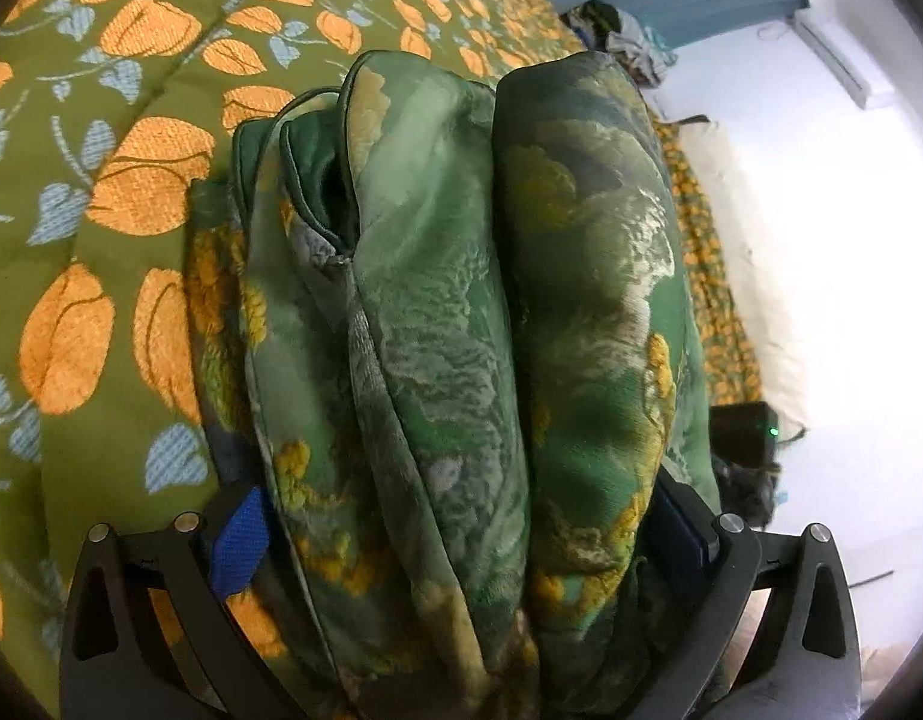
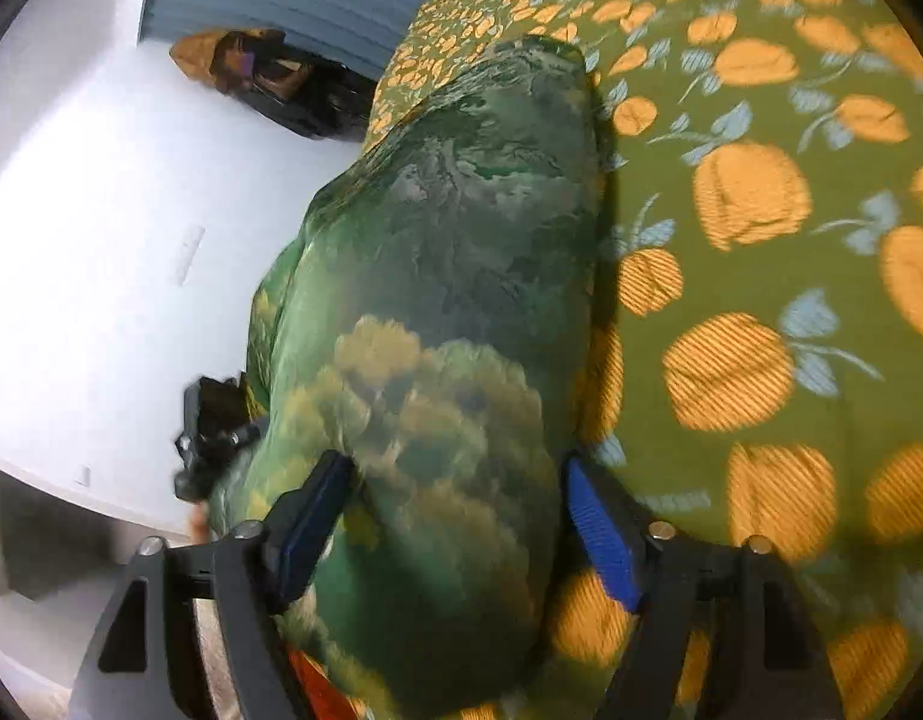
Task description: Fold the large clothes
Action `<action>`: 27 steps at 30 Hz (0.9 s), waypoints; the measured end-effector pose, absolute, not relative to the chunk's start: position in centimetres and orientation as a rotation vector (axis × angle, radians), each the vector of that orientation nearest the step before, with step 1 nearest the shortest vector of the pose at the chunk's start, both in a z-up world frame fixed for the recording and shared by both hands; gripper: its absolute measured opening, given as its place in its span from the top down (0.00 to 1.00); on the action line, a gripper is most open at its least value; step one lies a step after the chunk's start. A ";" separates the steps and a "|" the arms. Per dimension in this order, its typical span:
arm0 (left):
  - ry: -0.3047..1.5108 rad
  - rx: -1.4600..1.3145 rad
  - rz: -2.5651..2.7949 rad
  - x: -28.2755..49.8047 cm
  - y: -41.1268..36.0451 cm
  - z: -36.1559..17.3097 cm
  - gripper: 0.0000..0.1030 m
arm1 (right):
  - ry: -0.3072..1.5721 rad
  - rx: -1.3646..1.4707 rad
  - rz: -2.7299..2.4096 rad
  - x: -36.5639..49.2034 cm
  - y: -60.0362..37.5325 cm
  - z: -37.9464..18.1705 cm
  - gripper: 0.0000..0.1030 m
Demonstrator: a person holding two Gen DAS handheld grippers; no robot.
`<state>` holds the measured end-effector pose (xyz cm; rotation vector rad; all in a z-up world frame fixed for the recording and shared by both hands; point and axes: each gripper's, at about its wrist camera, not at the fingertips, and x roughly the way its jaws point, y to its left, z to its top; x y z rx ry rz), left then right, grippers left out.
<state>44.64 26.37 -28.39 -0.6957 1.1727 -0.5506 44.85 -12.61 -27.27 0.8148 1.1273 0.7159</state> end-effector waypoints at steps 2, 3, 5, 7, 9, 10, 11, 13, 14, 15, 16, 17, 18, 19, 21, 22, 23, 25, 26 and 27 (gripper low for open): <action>1.183 -0.698 -0.554 45.3 26.6 -28.6 0.00 | 1.128 0.849 0.749 45.7 -11.8 -27.9 0.16; 1.180 -0.694 -0.550 45.5 26.6 -28.6 0.00 | 1.131 0.843 0.758 46.0 -11.4 -28.0 0.15; 1.167 -0.664 -0.546 45.6 25.8 -28.5 0.00 | 1.139 0.803 0.767 46.6 -10.2 -27.9 0.12; 1.155 -0.629 -0.549 45.5 25.5 -28.5 0.00 | 1.166 0.759 0.776 47.2 -9.2 -28.0 0.08; 1.152 -0.645 -0.540 45.4 25.4 -28.8 0.00 | 1.183 0.734 0.782 47.5 -8.7 -28.1 0.07; 1.162 -0.663 -0.533 45.6 25.5 -29.0 0.00 | 1.187 0.718 0.780 47.6 -8.4 -28.0 0.07; 1.171 -0.668 -0.522 45.5 25.3 -29.1 0.00 | 1.190 0.693 0.774 47.6 -8.0 -27.8 0.08; 1.177 -0.655 -0.517 45.3 24.9 -28.8 0.28 | 1.164 0.544 0.738 46.8 -6.8 -26.0 0.27; 1.169 -0.659 -0.527 45.1 24.8 -28.4 0.34 | 1.149 0.503 0.733 46.5 -6.5 -25.3 0.30; 1.155 -0.668 -0.534 44.8 24.9 -27.9 0.44 | 1.116 0.451 0.733 45.9 -6.0 -24.2 0.37; 1.142 -0.673 -0.543 44.7 24.7 -27.5 0.51 | 1.083 0.416 0.743 45.4 -5.7 -23.2 0.41; 1.117 -0.668 -0.552 44.2 24.7 -26.8 0.52 | 1.049 0.388 0.755 44.9 -5.4 -22.2 0.42; 1.093 -0.668 -0.559 43.7 24.7 -26.0 0.54 | 1.023 0.370 0.770 44.5 -5.2 -21.4 0.44; 1.078 -0.676 -0.566 43.3 24.7 -25.6 0.58 | 0.987 0.358 0.789 44.0 -5.0 -20.4 0.45; 1.026 -0.690 -0.593 42.8 24.6 -23.6 0.58 | 0.926 0.346 0.828 43.4 -4.8 -18.5 0.45; 1.009 -0.674 -0.595 42.8 24.3 -22.6 0.58 | 0.899 0.343 0.841 43.2 -4.7 -17.6 0.45; 0.992 -0.664 -0.599 43.0 24.2 -21.7 0.58 | 0.875 0.346 0.853 43.2 -4.7 -16.8 0.45; 0.960 -0.664 -0.607 43.8 24.0 -20.1 0.58 | 0.838 0.372 0.873 43.9 -5.1 -15.5 0.45; 0.942 -0.666 -0.614 44.0 24.0 -19.3 0.58 | 0.817 0.390 0.889 44.9 -5.5 -14.7 0.45; 0.928 -0.659 -0.617 44.3 24.0 -18.8 0.58 | 0.803 0.396 0.895 45.8 -6.0 -14.1 0.45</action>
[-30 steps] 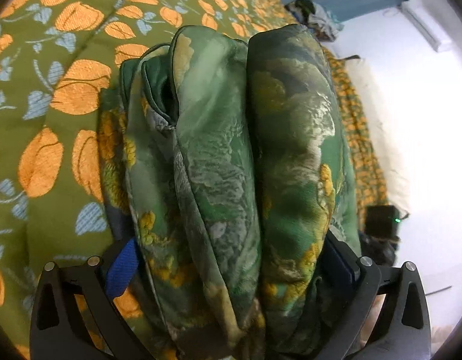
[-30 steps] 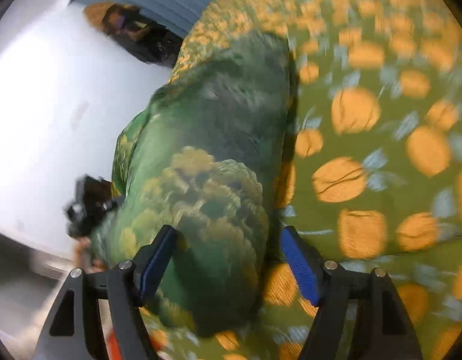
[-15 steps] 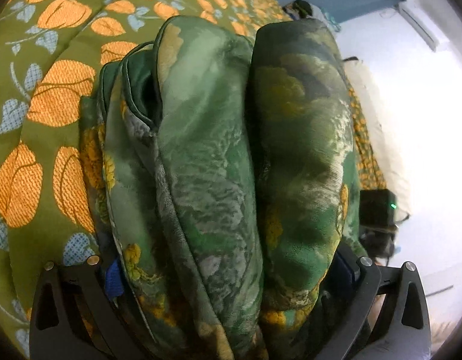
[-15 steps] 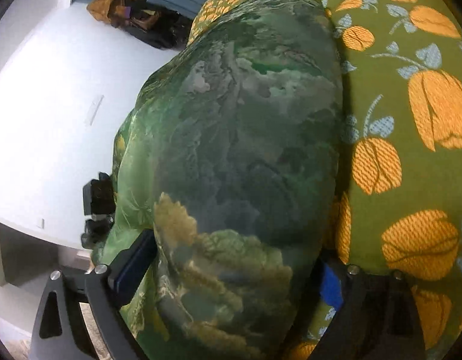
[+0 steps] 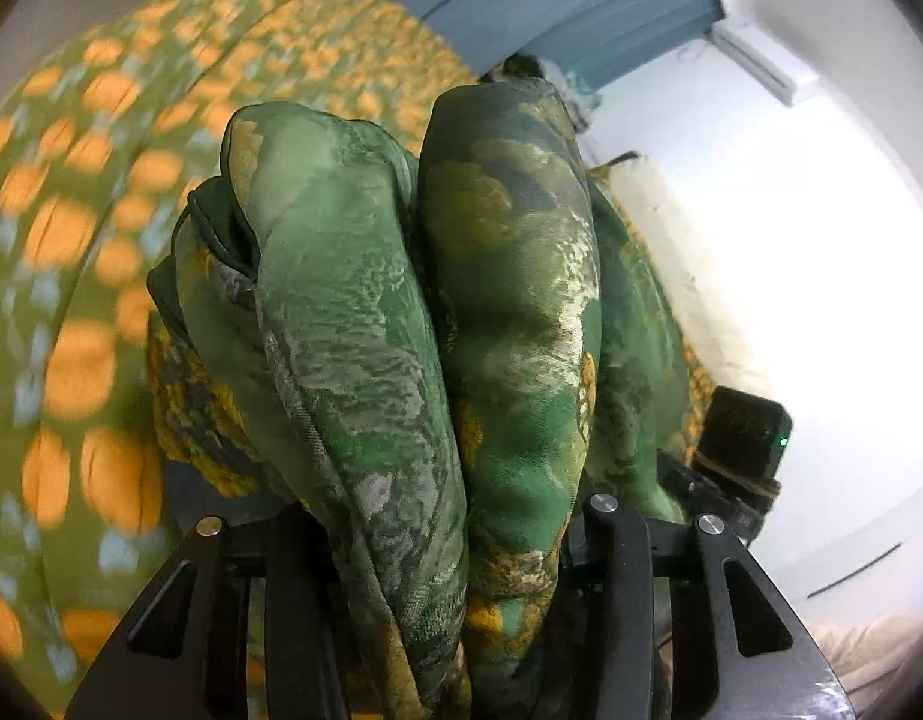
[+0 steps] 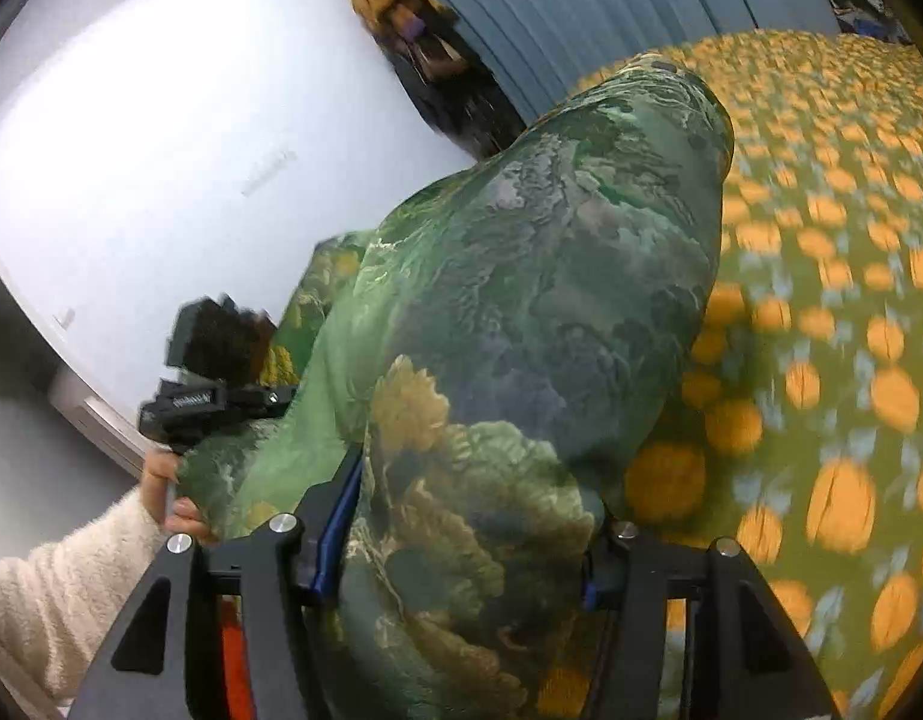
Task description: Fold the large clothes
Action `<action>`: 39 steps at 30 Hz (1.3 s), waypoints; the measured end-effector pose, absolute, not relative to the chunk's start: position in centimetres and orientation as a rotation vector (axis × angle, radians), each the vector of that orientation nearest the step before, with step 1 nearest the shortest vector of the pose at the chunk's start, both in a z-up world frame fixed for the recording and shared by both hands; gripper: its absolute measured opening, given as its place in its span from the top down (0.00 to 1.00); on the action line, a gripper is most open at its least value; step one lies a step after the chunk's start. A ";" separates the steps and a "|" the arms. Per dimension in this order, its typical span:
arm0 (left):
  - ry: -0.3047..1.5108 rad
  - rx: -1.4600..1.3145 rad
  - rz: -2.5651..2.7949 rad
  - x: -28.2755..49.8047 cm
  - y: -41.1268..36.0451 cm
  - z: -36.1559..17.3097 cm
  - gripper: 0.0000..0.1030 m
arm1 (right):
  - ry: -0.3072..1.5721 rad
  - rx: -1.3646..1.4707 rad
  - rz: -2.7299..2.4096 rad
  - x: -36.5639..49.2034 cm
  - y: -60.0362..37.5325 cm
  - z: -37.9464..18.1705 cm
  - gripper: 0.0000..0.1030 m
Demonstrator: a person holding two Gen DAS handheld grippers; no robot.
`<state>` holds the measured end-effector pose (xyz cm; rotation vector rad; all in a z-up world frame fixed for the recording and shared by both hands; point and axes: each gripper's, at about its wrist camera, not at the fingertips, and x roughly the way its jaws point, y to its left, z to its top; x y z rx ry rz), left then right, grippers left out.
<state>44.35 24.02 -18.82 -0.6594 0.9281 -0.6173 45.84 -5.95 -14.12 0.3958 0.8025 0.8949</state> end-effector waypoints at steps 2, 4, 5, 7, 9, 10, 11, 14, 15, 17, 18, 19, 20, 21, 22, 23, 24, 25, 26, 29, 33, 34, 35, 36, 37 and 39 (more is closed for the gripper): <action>0.910 -0.638 -0.612 45.3 23.6 -18.0 0.58 | 0.776 0.390 0.904 48.3 -6.9 -13.3 0.45; 0.897 -0.628 -0.605 46.5 23.5 -17.8 0.58 | 0.766 0.381 0.906 51.2 -7.8 -13.0 0.45; 0.895 -0.628 -0.600 47.6 23.3 -18.0 0.58 | 0.765 0.380 0.910 52.9 -8.2 -13.2 0.45; 0.906 -0.626 -0.587 49.1 22.9 -19.2 0.58 | 0.774 0.378 0.917 55.5 -8.8 -14.0 0.45; 0.934 -0.616 -0.566 51.2 22.2 -21.0 0.57 | 0.811 0.393 0.922 58.7 -9.4 -15.8 0.45; 0.949 -0.614 -0.558 52.0 21.8 -21.6 0.56 | 0.834 0.399 0.916 60.2 -9.7 -17.0 0.45; 0.972 -0.606 -0.547 53.1 21.3 -22.7 0.56 | 0.859 0.413 0.910 61.1 -10.1 -18.2 0.45; 1.014 -0.594 -0.516 55.0 20.6 -25.5 0.45 | 0.960 0.463 0.878 64.5 -11.1 -22.0 0.43; 1.007 -0.611 -0.516 55.1 20.6 -26.4 0.37 | 0.985 0.501 0.873 64.9 -11.5 -23.3 0.39; 0.980 -0.641 -0.524 54.6 20.8 -26.5 0.24 | 1.012 0.611 0.886 65.2 -12.7 -25.3 0.29; 0.968 -0.633 -0.519 54.1 20.8 -26.1 0.20 | 1.006 0.639 0.882 65.0 -13.2 -25.5 0.22; 0.962 -0.616 -0.515 53.1 21.0 -25.7 0.19 | 0.990 0.649 0.869 64.4 -13.6 -25.3 0.16; 0.955 -0.578 -0.502 52.0 21.0 -24.8 0.19 | 0.983 0.633 0.848 63.8 -14.0 -24.8 0.14; 0.948 -0.530 -0.480 50.8 21.0 -23.8 0.19 | 0.984 0.601 0.815 63.3 -14.4 -24.2 0.10; 0.942 -0.492 -0.461 50.0 20.9 -22.9 0.19 | 0.970 0.565 0.779 62.5 -14.9 -23.4 0.08; 0.930 -0.433 -0.430 48.6 20.8 -21.5 0.19 | 0.942 0.514 0.738 61.3 -15.6 -22.1 0.08; 0.919 -0.390 -0.405 47.5 20.7 -20.6 0.19 | 0.912 0.463 0.705 60.3 -16.2 -20.8 0.08; 0.900 -0.338 -0.372 45.7 20.5 -19.4 0.15 | 0.875 0.402 0.666 58.8 -16.7 -19.3 0.08; 0.855 -0.265 -0.337 43.8 20.1 -17.7 0.11 | 0.834 0.344 0.629 57.1 -17.1 -17.8 0.08; 0.688 -0.025 -0.268 38.5 17.9 -13.4 0.01 | 0.646 0.165 0.519 50.5 -18.1 -12.4 0.08; 0.557 0.142 -0.213 34.0 14.6 -10.0 0.00 | 0.509 0.027 0.343 42.9 -18.2 -7.0 0.00; 0.561 0.139 -0.191 33.3 13.8 -9.6 0.00 | 0.516 0.022 0.303 43.4 -17.9 -6.7 0.00; 0.588 0.113 -0.188 32.7 13.1 -9.5 0.00 | 0.540 0.020 0.251 42.0 -17.7 -6.0 0.00; 0.615 0.068 -0.202 32.4 12.5 -9.5 0.00 | 0.559 0.020 0.227 42.0 -17.6 -6.5 0.00; 0.625 0.032 -0.201 33.3 12.2 -9.4 0.00 | 0.582 0.024 0.204 40.9 -17.4 -6.3 0.00; 0.629 -0.047 -0.178 31.9 11.2 -9.6 0.00 | 0.590 0.022 0.182 39.5 -17.4 -6.6 0.00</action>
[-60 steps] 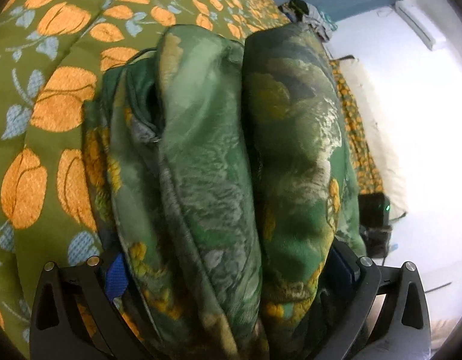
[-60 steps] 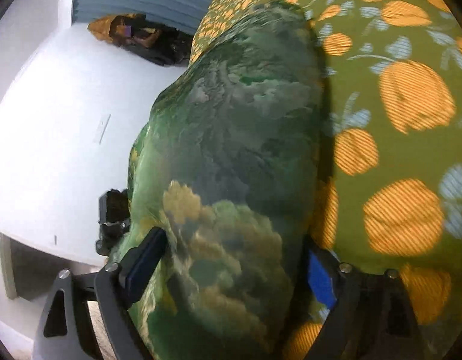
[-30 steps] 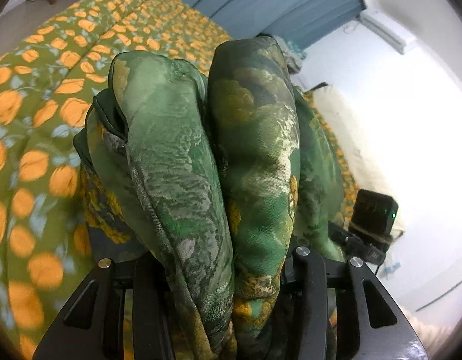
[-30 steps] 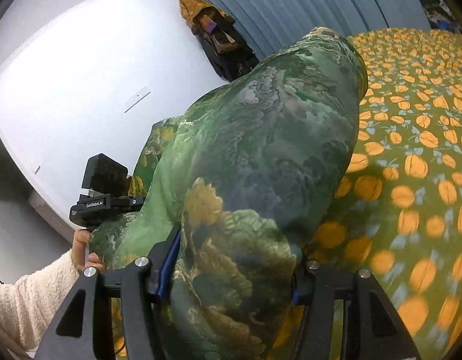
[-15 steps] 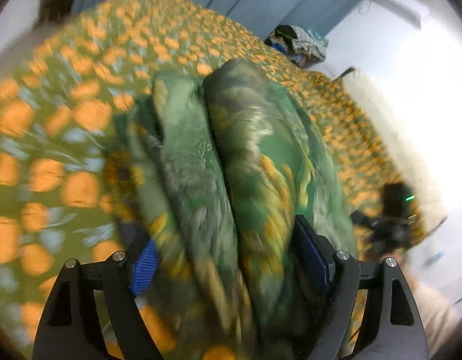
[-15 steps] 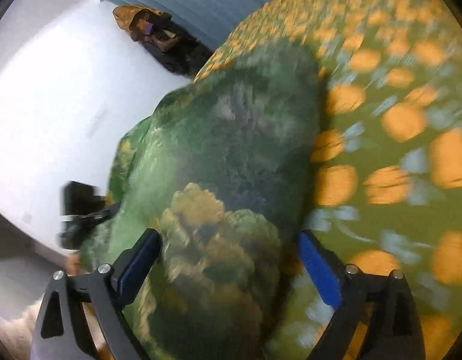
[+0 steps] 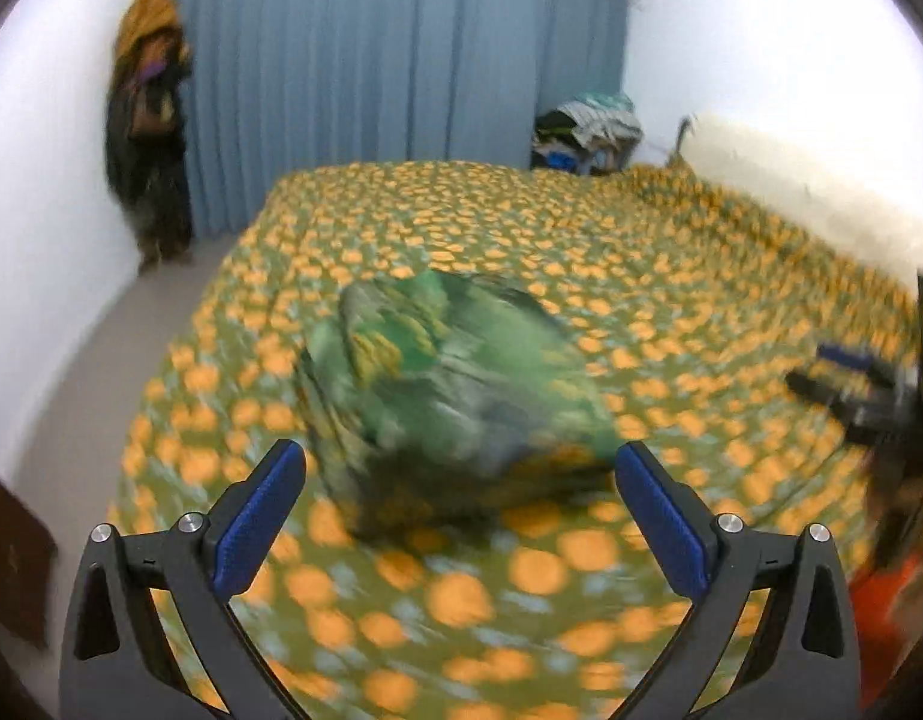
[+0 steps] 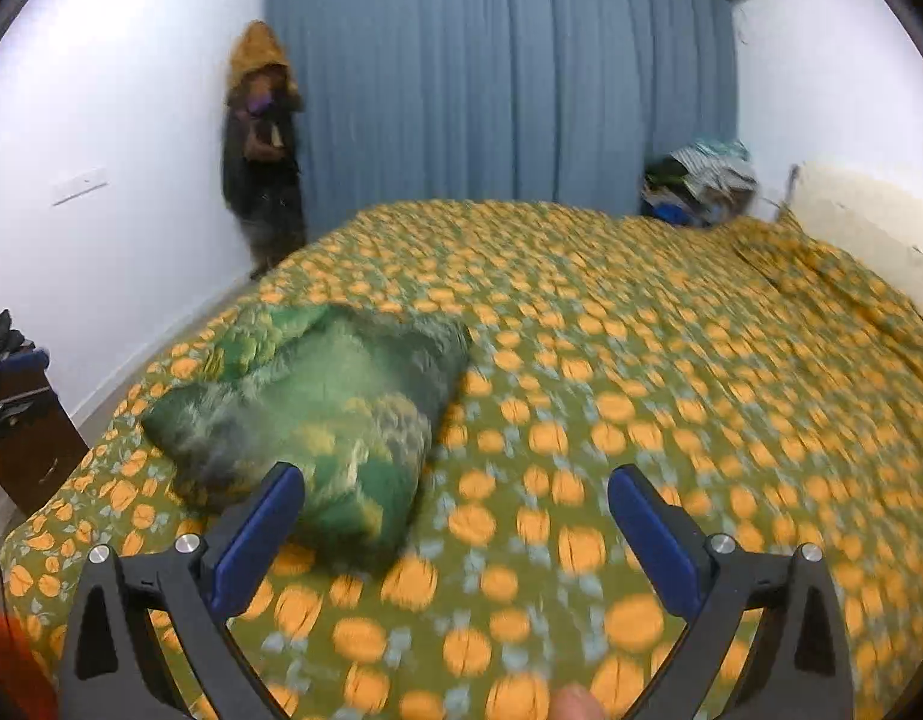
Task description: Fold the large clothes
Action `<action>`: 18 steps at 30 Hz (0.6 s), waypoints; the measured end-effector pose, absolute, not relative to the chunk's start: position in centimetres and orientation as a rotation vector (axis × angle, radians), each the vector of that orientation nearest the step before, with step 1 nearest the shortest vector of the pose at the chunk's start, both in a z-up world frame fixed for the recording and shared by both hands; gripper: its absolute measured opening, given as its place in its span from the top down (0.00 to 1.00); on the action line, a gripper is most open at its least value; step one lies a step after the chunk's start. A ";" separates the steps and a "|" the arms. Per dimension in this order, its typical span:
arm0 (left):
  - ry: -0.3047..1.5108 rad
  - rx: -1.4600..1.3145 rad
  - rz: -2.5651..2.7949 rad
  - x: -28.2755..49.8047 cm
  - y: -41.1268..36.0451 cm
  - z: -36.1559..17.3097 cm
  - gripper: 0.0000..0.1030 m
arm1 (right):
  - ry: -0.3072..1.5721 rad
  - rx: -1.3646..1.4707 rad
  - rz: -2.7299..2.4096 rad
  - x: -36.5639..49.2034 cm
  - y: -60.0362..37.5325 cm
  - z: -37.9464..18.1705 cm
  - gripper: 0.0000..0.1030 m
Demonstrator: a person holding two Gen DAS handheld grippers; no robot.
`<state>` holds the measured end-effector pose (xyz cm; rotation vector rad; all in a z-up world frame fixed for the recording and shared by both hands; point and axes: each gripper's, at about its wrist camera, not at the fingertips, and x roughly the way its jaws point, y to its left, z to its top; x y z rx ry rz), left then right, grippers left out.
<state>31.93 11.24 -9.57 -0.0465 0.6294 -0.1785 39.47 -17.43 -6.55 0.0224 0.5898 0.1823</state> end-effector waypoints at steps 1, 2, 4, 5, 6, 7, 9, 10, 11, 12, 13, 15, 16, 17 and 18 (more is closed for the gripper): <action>0.630 -0.052 -0.159 31.7 10.7 -9.7 0.00 | 0.588 0.008 0.167 38.5 -17.3 -6.5 0.00; 0.632 -0.051 -0.128 30.9 10.1 -9.9 0.00 | 0.589 -0.007 0.147 37.7 -17.0 -6.6 0.00; 0.631 -0.046 -0.096 29.8 9.2 -10.2 0.00 | 0.597 -0.023 0.130 35.7 -16.7 -6.4 0.00; 0.631 -0.043 -0.089 29.0 8.6 -10.4 0.00 | 0.602 -0.027 0.124 34.7 -16.8 -6.0 0.00; 0.632 -0.041 -0.084 28.4 8.2 -10.3 0.00 | 0.607 -0.031 0.118 34.1 -16.6 -6.0 0.00; 0.630 -0.039 -0.075 28.0 7.7 -10.3 0.00 | 0.616 -0.039 0.109 33.3 -16.6 -5.8 0.00; 0.619 -0.029 -0.039 26.7 7.1 -10.1 0.00 | 0.622 -0.046 0.101 32.2 -16.6 -5.7 0.00; 0.615 -0.023 -0.023 26.1 6.6 -10.0 0.00 | 0.625 -0.044 0.098 31.7 -16.7 -5.6 0.00; 0.612 -0.014 -0.005 25.7 6.3 -9.9 0.00 | 0.630 -0.039 0.094 31.2 -16.8 -5.5 0.00; 0.606 -0.002 0.018 25.2 6.0 -9.7 0.00 | 0.634 -0.032 0.093 30.8 -16.9 -5.5 0.00; 0.601 0.006 0.036 24.6 5.7 -9.6 0.00 | 0.636 -0.029 0.091 30.4 -16.9 -5.3 0.00; 0.593 0.025 0.098 23.7 5.1 -9.3 0.00 | 0.636 -0.036 0.083 29.4 -17.0 -5.0 0.00; 0.589 0.034 0.126 23.2 4.7 -9.2 0.00 | 0.635 -0.042 0.081 28.9 -17.1 -4.9 0.00; 0.591 0.039 0.141 22.8 4.4 -9.1 0.00 | 0.637 -0.048 0.080 28.4 -17.1 -4.8 0.00; 0.592 0.043 0.147 22.4 4.2 -9.1 0.00 | 0.641 -0.047 0.081 28.1 -17.0 -4.8 0.00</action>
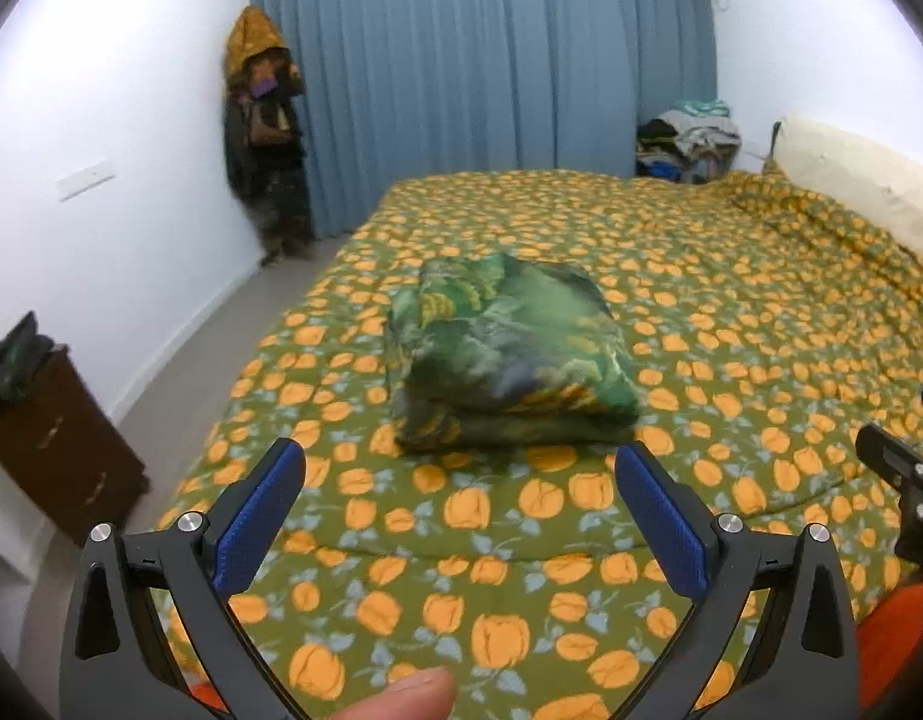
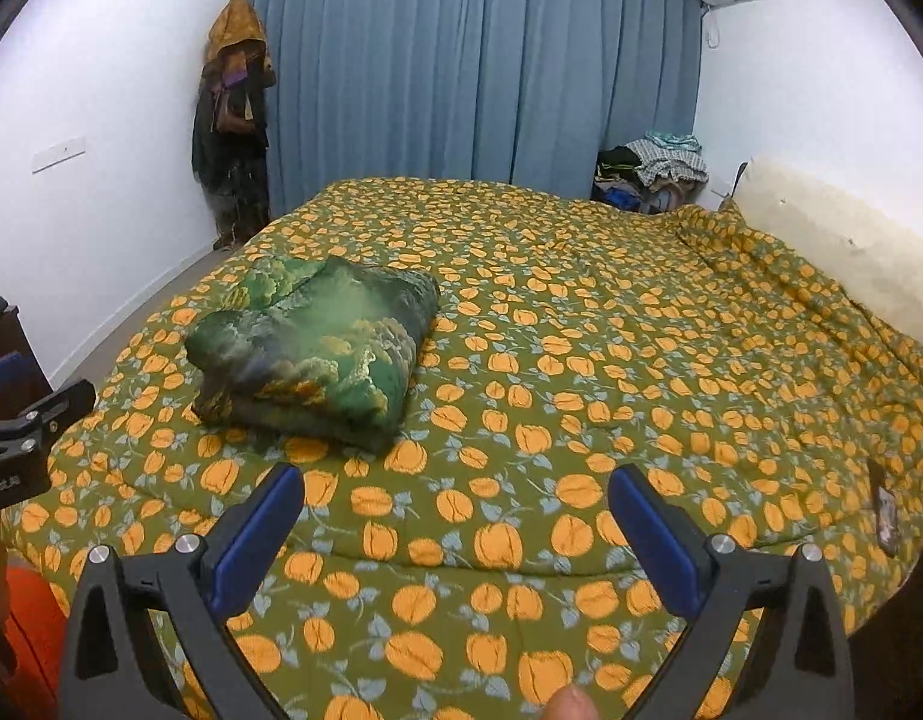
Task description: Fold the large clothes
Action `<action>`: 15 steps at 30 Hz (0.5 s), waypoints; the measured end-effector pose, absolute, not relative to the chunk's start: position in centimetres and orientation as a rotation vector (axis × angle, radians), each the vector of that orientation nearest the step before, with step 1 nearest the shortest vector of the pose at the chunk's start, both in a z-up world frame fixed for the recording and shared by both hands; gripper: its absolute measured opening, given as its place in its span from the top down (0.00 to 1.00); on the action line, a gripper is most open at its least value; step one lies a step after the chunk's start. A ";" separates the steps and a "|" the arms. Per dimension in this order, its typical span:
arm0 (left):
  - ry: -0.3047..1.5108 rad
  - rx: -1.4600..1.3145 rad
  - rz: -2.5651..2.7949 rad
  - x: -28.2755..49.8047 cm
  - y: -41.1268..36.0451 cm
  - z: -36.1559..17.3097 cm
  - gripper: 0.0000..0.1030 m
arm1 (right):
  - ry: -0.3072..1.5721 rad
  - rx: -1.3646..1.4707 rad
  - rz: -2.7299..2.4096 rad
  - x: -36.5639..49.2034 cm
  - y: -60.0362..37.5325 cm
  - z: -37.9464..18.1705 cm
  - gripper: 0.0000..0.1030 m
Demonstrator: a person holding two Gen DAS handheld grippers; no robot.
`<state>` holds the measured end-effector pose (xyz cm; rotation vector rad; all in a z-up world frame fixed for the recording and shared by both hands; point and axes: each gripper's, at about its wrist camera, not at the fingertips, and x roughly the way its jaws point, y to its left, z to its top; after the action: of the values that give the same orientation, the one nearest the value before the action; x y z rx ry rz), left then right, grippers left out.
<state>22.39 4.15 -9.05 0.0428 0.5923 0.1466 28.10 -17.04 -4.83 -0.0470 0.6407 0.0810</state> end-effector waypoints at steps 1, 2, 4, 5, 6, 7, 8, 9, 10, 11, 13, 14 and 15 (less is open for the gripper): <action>0.596 0.045 0.144 22.0 3.9 -9.0 0.00 | 0.644 -0.041 0.087 27.7 -17.1 -4.8 0.00; 0.603 0.040 0.132 21.5 3.6 -8.9 0.00 | 0.647 -0.031 0.095 27.3 -17.2 -4.9 0.00; 0.633 0.012 0.108 20.9 3.4 -8.9 0.00 | 0.653 -0.008 0.112 26.5 -17.4 -4.9 0.00; 0.657 -0.002 0.097 20.7 3.4 -8.9 0.00 | 0.650 0.009 0.120 26.0 -17.5 -4.9 0.00; 0.670 -0.009 0.086 20.5 3.3 -8.9 0.00 | 0.639 0.029 0.127 25.4 -17.8 -4.8 0.00; 0.672 -0.013 0.071 20.2 3.2 -8.9 0.00 | 0.625 0.039 0.128 24.9 -17.9 -4.8 0.00; 0.663 -0.010 0.049 19.7 3.1 -8.7 0.00 | 0.606 0.037 0.119 24.1 -17.9 -4.6 0.00; 0.652 -0.011 0.034 19.3 3.1 -8.7 0.00 | 0.599 0.029 0.111 23.7 -17.8 -4.6 0.00; 0.648 -0.017 0.029 19.1 3.1 -8.6 0.00 | 0.598 0.014 0.104 23.4 -17.6 -4.5 0.00; 0.649 -0.021 0.035 18.9 3.1 -8.5 0.00 | 0.604 -0.011 0.104 23.3 -17.3 -4.6 0.00; 0.651 -0.005 0.051 18.8 2.8 -8.3 0.00 | 0.622 -0.013 0.109 23.3 -17.1 -4.7 0.00; 0.645 0.012 0.066 18.7 2.6 -8.3 0.00 | 0.629 0.004 0.115 23.3 -17.2 -4.7 0.00; 0.640 0.024 0.081 18.7 2.4 -8.2 0.00 | 0.644 0.026 0.124 23.4 -17.3 -4.8 0.00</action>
<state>18.68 2.44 -8.19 0.0238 0.6401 0.0807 23.40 -17.31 -4.76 0.0259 0.6444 0.1238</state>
